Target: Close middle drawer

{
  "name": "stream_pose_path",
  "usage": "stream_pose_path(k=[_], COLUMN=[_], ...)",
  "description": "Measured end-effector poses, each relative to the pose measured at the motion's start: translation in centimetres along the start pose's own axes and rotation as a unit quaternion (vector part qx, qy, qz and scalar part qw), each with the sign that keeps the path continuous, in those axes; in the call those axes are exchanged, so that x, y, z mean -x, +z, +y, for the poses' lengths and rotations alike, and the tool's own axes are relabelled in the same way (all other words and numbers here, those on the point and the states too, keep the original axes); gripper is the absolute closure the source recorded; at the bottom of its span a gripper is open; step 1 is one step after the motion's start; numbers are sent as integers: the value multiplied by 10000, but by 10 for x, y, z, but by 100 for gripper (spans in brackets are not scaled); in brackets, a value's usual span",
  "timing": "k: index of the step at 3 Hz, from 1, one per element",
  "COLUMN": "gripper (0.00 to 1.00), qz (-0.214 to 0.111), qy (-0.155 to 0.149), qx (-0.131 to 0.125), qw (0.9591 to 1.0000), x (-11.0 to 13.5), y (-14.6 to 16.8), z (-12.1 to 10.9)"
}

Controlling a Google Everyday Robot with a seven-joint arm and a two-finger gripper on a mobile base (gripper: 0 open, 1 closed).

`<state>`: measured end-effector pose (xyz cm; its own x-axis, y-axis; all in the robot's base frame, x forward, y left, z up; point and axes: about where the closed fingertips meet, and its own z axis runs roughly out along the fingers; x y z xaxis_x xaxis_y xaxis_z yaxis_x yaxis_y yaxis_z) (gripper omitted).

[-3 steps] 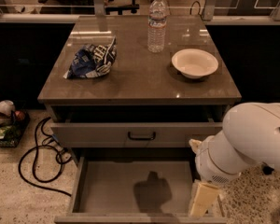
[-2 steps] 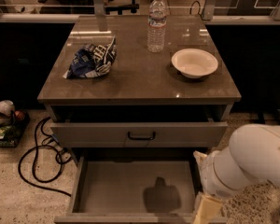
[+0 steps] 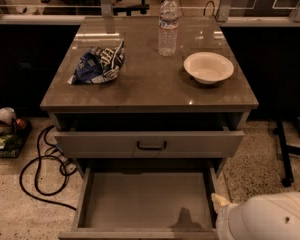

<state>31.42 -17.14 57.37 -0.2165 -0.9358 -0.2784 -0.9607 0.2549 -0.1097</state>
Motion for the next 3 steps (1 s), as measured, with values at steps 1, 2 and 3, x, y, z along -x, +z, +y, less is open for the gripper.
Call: stream_pose_path(k=[1, 2, 3], gripper=[0, 0, 0], qz=[151, 226, 239], qy=[-234, -447, -407], qx=[92, 168, 144], qw=[9996, 9986, 9988], x=[-10, -8, -8], y=[44, 78, 76], z=[15, 27, 26])
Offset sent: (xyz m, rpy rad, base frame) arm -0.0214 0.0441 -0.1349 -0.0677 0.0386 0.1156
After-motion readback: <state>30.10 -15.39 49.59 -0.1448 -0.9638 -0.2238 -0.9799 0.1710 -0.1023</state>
